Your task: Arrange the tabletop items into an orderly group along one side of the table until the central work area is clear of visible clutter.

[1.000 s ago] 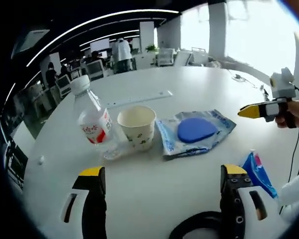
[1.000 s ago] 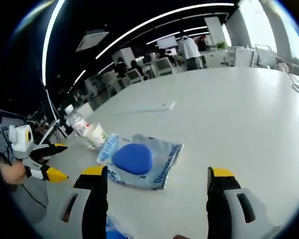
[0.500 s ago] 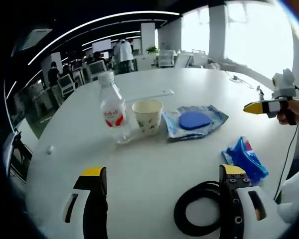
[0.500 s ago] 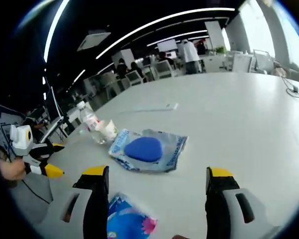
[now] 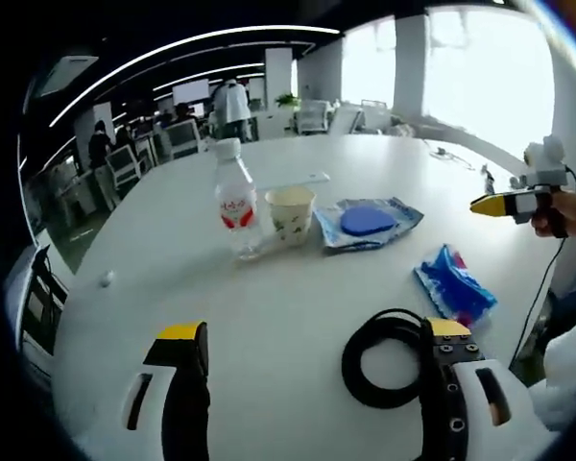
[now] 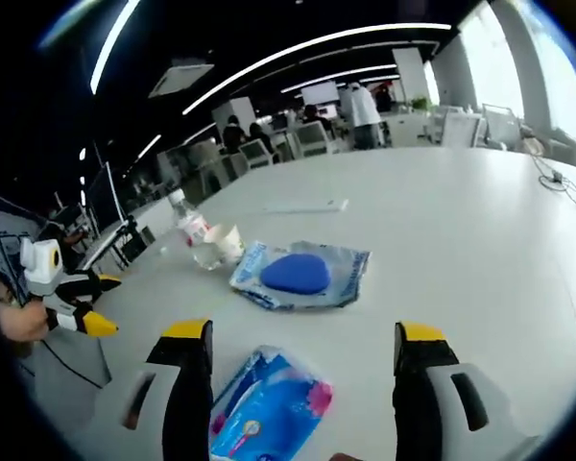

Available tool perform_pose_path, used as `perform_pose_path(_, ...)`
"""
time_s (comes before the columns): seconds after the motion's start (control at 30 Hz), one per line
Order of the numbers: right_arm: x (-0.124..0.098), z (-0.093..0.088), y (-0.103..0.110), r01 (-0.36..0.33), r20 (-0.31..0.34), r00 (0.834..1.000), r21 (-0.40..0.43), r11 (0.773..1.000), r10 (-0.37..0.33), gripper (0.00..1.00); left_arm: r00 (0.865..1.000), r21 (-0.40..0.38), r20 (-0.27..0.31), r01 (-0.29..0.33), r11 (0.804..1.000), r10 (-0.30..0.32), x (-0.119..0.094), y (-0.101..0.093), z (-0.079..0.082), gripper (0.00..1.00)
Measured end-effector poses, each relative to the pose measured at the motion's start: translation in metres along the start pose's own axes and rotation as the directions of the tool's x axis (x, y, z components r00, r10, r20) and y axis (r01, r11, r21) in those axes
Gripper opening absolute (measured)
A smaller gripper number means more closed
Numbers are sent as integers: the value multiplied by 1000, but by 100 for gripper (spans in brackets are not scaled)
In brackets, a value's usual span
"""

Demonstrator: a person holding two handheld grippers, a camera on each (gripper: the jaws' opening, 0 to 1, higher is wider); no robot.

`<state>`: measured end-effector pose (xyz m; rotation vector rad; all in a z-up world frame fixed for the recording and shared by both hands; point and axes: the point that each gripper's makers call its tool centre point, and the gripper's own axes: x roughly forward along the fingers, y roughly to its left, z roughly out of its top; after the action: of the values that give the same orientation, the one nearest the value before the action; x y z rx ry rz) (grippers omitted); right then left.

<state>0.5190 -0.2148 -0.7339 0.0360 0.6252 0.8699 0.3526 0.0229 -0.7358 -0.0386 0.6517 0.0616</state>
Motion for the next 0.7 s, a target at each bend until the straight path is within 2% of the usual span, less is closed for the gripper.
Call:
perform_pose_path(0.37, -18, -1, 10, 26, 17, 1000, -1, 1000, -26, 74, 999, -7, 8, 34, 999, -34, -15, 6, -9, 87)
perform_pose_path(0.7, -12, 2, 13, 7, 21, 1000, -13, 1000, -7, 72, 999, -23, 15, 34, 999, -34, -21, 9, -15, 86)
